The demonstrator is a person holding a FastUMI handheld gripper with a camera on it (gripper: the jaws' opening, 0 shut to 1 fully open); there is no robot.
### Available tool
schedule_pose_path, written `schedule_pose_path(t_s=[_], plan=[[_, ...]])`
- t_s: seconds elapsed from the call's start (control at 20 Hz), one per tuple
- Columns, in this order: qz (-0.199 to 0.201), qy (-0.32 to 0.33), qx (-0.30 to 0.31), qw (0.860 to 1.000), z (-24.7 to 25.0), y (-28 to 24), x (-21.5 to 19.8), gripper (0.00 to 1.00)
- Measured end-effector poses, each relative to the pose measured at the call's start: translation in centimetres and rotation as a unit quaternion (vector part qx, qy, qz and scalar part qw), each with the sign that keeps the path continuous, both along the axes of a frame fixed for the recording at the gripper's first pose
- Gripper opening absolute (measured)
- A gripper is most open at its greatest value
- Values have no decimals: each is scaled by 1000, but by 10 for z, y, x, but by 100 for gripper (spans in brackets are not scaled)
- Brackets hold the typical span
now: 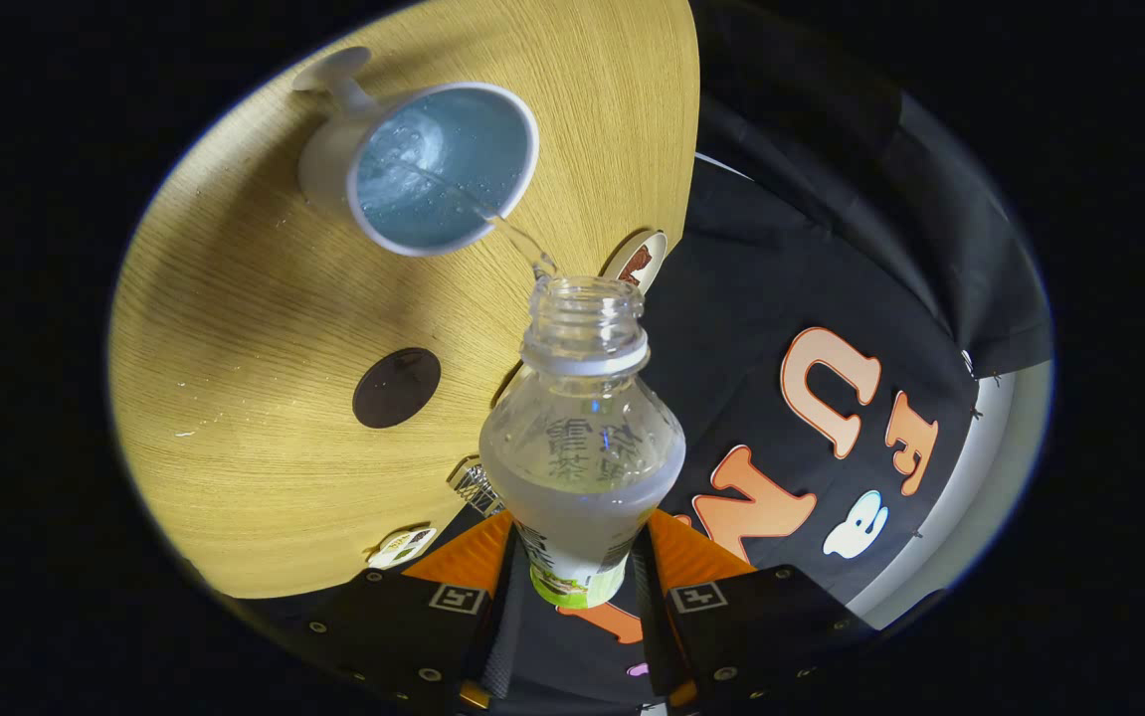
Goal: Take the bottle from table, then pour the juice into the cup, finally place the bottle on the coaster
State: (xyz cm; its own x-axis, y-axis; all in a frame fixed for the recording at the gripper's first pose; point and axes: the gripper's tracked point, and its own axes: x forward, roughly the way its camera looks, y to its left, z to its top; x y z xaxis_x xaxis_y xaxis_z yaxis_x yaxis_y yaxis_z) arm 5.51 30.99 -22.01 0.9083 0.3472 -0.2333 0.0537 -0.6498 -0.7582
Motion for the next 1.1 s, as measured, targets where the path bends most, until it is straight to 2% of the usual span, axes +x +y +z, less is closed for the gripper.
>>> schedule_pose_path(t_s=[1.1], plan=[[5,-3,-22,1000,3,8,5,53]])
